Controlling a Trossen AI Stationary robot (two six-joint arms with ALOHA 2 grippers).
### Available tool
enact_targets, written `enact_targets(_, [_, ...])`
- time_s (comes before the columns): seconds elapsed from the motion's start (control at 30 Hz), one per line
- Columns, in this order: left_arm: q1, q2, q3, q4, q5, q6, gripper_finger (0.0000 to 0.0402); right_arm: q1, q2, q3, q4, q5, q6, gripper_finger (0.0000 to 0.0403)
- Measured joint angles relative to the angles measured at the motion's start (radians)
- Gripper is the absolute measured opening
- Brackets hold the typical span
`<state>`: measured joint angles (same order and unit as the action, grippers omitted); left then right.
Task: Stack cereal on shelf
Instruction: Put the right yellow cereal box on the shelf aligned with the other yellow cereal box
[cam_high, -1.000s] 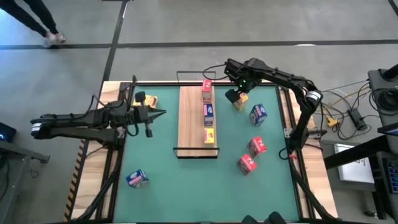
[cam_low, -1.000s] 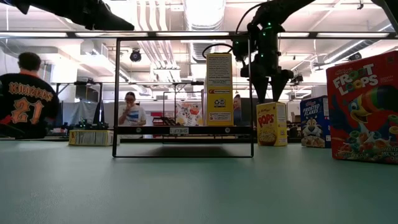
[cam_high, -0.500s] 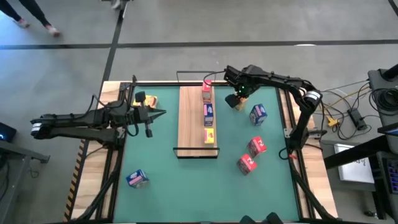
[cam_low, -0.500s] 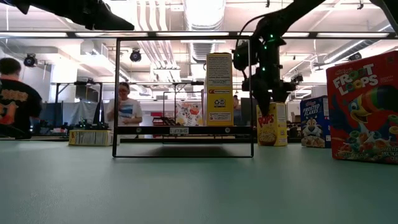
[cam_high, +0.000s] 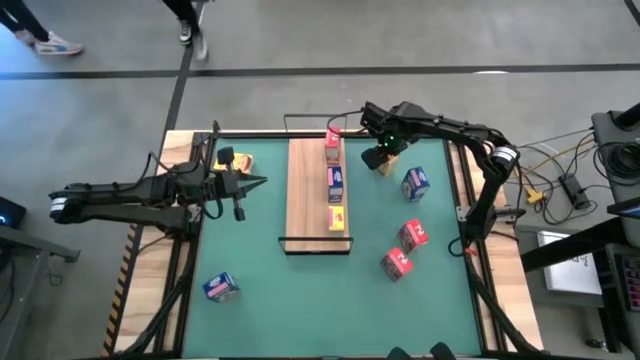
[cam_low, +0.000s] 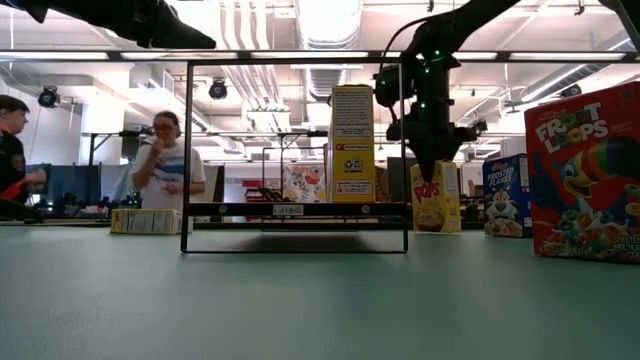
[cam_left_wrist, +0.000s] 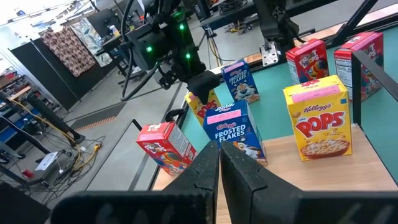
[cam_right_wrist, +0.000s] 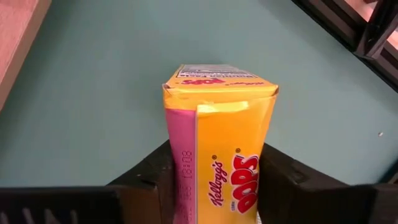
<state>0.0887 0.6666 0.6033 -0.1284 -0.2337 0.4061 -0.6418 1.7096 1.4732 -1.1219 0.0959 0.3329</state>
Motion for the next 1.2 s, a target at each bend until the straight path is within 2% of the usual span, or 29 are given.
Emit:
enact_targets(0.3, [0.000,0.001,0.000,0.000,0.000,0.003,0.0000,0.000,0.000,0.059,-0.027,-0.001,0.008,0.0139])
enact_targets(0.57, [0.000,0.001,0.000,-0.001,0.000,0.003,0.0000,0.012,0.000,0.182,-0.147,0.001,0.020,0.0136])
enact_targets(0.93, [0.000,0.001,0.000,-0.001,0.000,0.003,0.0000,0.119,0.000,0.497,-0.366,0.002,0.146,0.0136])
enact_targets(1.2, [0.000,0.001,0.000,0.000,0.000,0.003,0.0000,0.273,-0.002,0.741,-0.391,0.000,0.297,0.0136])
